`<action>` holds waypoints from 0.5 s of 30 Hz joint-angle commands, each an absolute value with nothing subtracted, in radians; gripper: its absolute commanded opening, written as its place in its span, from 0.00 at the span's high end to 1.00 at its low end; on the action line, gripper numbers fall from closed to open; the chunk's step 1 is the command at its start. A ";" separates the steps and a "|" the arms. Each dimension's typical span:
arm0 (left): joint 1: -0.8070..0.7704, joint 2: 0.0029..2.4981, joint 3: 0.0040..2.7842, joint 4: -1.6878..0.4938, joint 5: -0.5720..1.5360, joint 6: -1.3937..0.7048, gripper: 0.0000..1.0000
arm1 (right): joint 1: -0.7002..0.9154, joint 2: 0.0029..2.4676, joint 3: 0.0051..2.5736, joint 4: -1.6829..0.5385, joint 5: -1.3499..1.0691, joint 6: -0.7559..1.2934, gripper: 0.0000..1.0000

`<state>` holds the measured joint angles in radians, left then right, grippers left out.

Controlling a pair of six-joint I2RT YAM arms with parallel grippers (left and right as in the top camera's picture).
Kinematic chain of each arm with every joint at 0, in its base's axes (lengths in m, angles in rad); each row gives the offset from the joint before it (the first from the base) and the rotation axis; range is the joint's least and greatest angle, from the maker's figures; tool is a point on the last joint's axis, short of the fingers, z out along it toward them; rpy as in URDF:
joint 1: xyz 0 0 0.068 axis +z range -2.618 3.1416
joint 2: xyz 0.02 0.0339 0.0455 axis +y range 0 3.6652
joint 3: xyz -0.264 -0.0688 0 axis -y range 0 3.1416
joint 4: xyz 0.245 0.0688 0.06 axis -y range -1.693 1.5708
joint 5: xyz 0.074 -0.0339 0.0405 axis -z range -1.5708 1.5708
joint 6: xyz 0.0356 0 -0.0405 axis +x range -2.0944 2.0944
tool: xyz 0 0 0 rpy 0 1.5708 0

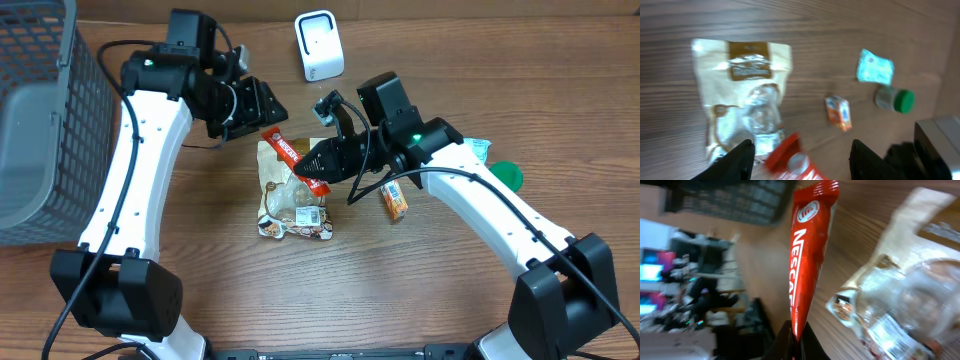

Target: Scan the item barcode

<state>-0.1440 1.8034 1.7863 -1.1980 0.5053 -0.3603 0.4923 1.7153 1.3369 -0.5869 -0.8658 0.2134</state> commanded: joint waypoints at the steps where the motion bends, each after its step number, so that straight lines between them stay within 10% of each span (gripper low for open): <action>1: -0.167 1.811 1.787 -1.198 0.578 -0.318 0.49 | 0.471 1.685 1.355 -0.556 -0.989 0.210 0.96; 15: -0.179 1.811 1.787 -1.203 0.633 -0.340 0.63 | 0.428 1.685 1.355 -0.450 -0.985 0.266 0.96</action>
